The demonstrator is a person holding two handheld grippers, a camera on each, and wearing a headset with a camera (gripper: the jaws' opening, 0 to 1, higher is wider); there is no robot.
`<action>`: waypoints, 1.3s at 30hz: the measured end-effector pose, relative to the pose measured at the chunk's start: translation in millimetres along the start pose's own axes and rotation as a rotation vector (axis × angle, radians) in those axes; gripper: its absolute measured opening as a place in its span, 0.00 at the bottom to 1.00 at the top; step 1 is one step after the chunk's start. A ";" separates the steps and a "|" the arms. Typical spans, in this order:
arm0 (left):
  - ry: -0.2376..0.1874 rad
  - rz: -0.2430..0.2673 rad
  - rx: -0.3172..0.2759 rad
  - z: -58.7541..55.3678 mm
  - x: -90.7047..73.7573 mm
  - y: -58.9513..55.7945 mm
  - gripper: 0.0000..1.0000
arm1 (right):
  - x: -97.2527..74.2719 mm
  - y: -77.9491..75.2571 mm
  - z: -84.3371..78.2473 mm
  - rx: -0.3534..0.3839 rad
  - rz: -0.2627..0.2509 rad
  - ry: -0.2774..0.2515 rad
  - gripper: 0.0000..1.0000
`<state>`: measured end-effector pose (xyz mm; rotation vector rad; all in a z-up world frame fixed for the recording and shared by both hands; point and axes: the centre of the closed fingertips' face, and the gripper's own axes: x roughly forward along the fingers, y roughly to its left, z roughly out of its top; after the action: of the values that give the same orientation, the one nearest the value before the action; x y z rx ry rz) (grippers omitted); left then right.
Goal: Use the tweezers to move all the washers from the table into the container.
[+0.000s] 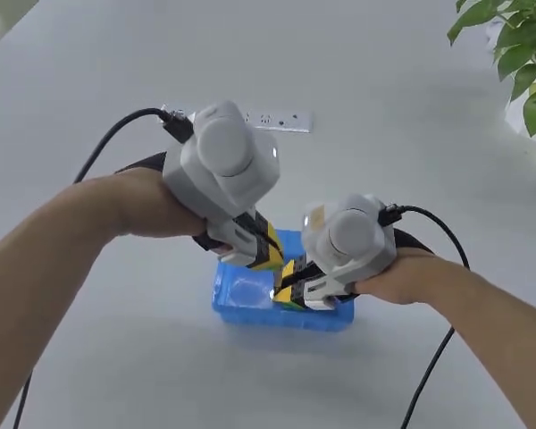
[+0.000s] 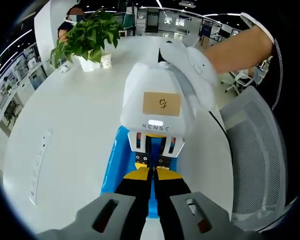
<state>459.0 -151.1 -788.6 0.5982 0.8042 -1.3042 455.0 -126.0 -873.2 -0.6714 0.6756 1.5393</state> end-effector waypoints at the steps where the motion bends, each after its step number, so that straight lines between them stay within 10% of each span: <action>1: 0.001 0.000 0.001 -0.2 -0.2 -0.5 0.06 | 0.1 -0.1 -0.1 -0.003 -0.001 0.001 0.10; 39: 0.017 0.013 0.006 -3.5 -7.0 -2.3 0.06 | -2.4 1.6 5.0 0.003 -0.007 -0.018 0.10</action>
<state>455.7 -144.6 -785.0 0.6188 0.8093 -1.2915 453.5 -123.9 -868.0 -0.6560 0.6616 1.5355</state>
